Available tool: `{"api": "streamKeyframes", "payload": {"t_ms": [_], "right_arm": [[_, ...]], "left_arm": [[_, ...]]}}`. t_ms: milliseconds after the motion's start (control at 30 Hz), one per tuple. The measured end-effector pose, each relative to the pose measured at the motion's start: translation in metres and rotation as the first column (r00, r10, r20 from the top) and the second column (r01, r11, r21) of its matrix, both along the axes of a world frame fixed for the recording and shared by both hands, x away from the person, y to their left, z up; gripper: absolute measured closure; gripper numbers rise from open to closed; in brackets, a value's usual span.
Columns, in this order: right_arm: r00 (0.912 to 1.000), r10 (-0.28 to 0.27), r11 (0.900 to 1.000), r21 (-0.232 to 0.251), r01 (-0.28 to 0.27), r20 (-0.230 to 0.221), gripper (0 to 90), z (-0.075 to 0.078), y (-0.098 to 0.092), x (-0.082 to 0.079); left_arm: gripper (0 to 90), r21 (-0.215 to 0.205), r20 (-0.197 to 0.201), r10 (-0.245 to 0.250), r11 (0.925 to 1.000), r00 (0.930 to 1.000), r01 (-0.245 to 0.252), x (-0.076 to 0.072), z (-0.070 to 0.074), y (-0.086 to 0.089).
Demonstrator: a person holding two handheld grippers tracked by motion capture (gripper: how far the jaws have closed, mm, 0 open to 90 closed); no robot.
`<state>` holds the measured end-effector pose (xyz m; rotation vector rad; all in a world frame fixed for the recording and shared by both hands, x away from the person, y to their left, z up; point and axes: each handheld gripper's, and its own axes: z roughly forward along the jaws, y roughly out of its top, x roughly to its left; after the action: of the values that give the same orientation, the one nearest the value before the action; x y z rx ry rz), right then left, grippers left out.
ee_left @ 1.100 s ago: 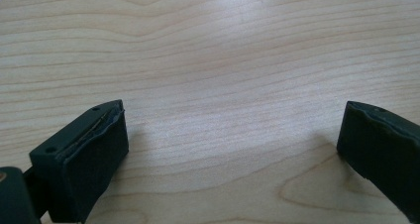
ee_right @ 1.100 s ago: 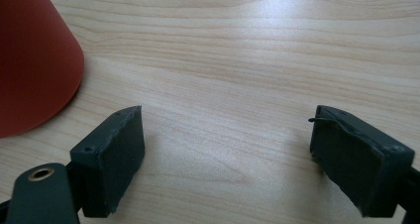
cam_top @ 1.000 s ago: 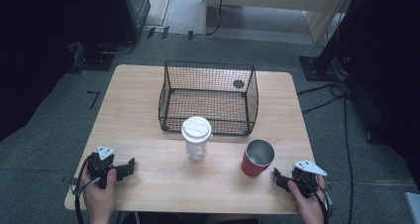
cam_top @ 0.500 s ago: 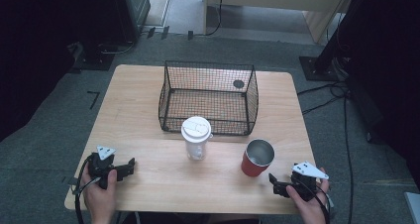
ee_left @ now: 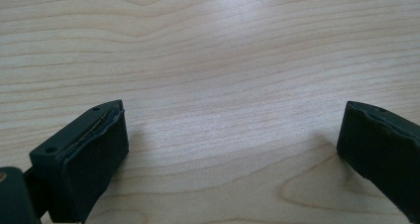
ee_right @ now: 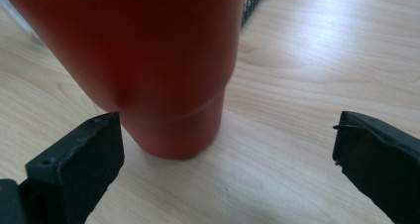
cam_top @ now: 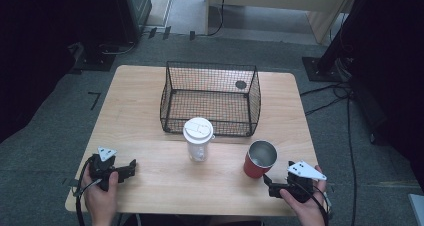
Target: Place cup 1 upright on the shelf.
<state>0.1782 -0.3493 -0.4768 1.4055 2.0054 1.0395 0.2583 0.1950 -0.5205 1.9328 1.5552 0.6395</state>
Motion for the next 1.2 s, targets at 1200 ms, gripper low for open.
{"api": "streamKeyframes", "payload": {"t_ms": [1200], "right_arm": [[0.9990,-0.042,0.998,0.057,0.041,0.014,0.0,0.024,0.053,0.047]], "left_arm": [[0.0,0.000,0.000,0.000,1.0000,1.0000,0.000,0.000,0.000,0.000]]}}
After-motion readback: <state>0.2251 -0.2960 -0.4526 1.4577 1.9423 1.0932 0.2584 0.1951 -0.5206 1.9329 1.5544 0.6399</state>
